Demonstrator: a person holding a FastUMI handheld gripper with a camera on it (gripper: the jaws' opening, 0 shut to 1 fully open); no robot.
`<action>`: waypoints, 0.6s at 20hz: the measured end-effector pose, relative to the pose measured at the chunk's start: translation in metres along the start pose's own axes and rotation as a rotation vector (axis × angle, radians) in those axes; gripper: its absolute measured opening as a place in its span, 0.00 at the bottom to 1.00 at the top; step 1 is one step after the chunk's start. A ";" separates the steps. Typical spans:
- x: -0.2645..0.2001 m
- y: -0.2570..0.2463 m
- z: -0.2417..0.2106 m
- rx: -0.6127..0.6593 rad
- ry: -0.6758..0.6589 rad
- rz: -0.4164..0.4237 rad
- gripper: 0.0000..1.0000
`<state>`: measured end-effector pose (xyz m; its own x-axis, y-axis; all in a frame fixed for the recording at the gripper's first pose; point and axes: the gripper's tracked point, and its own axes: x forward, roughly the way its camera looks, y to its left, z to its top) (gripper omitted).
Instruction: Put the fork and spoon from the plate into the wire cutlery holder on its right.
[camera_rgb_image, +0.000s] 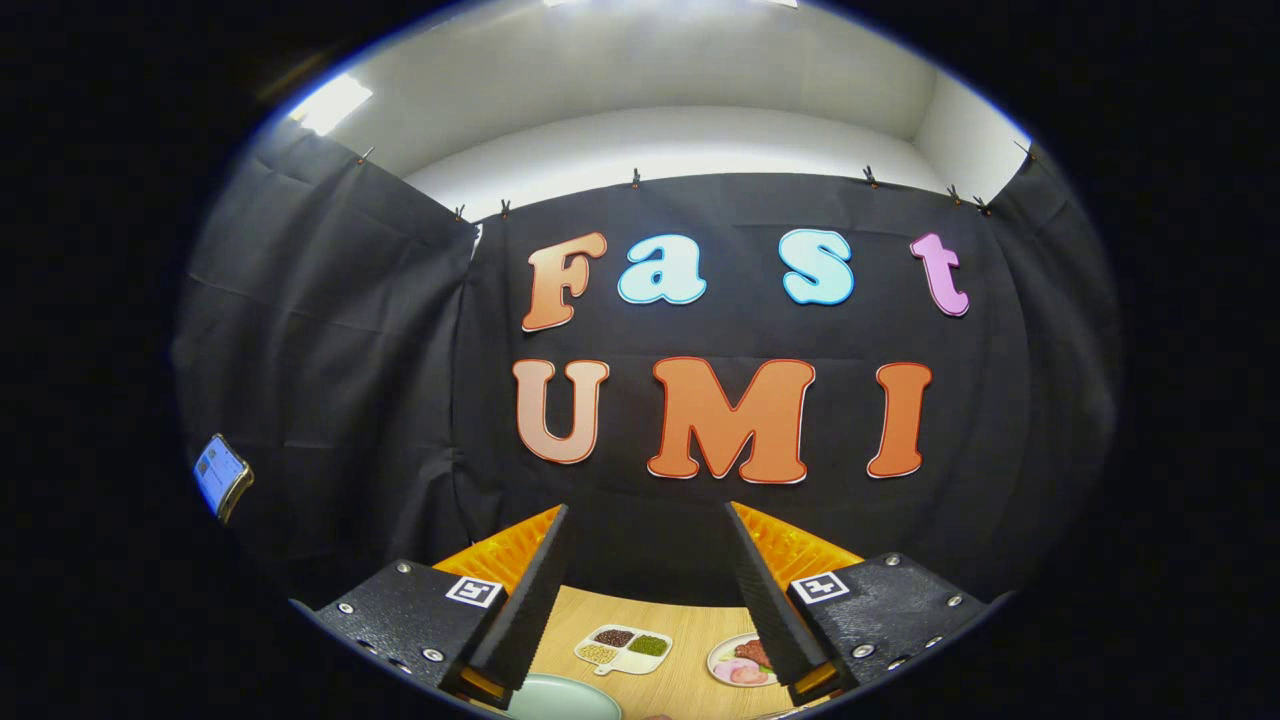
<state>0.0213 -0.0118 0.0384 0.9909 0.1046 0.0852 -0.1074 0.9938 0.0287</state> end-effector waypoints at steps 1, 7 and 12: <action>0.000 0.000 -0.001 -0.003 0.002 -0.002 0.89; 0.004 0.005 0.001 -0.011 0.003 0.003 0.89; 0.007 0.009 0.007 -0.020 -0.012 0.015 0.89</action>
<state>0.0271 -0.0024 0.0460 0.9881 0.1195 0.0973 -0.1207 0.9927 0.0069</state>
